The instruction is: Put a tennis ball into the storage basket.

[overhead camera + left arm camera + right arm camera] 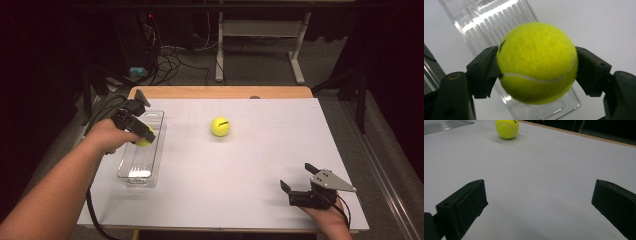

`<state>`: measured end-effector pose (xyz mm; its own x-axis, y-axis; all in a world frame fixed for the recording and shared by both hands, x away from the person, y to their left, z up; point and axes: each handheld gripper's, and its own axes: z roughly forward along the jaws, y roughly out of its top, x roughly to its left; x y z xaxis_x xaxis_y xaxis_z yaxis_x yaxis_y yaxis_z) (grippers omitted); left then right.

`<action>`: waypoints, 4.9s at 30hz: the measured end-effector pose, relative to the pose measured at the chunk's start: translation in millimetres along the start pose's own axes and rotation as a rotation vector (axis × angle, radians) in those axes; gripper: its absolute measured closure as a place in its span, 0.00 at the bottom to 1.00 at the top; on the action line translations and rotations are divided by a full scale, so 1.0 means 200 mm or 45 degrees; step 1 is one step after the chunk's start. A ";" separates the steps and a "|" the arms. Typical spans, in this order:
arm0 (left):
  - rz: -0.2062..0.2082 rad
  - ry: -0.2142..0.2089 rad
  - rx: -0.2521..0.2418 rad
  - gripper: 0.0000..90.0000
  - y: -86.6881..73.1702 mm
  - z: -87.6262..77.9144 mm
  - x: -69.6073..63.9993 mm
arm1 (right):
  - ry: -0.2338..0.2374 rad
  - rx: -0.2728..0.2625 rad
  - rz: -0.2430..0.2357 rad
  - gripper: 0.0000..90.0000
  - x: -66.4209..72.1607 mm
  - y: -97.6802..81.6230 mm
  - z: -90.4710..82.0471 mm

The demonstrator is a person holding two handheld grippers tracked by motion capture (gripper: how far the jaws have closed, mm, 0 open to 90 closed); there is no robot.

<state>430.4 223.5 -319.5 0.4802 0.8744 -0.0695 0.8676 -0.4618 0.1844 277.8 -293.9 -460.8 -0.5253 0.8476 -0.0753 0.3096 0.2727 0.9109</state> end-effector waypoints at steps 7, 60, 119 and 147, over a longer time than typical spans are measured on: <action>-0.052 0.019 0.005 0.29 0.02 0.01 0.08 | 0.002 0.005 -0.001 0.00 0.00 0.00 0.00; 0.172 -0.007 0.057 0.01 0.09 0.20 -0.30 | 0.007 0.020 -0.013 0.00 0.02 0.00 0.01; 0.349 -0.089 0.050 0.01 -0.01 0.43 -0.66 | 0.119 0.043 -0.034 0.00 0.21 0.35 0.57; 0.364 -0.132 0.048 0.01 -0.03 0.43 -0.64 | 0.114 0.238 0.026 0.12 0.32 0.57 1.29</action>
<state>375.4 101.3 -396.6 0.7148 0.6890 -0.1201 0.6984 -0.6940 0.1749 484.0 -90.7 -466.3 -0.5831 0.8123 -0.0134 0.4584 0.3426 0.8201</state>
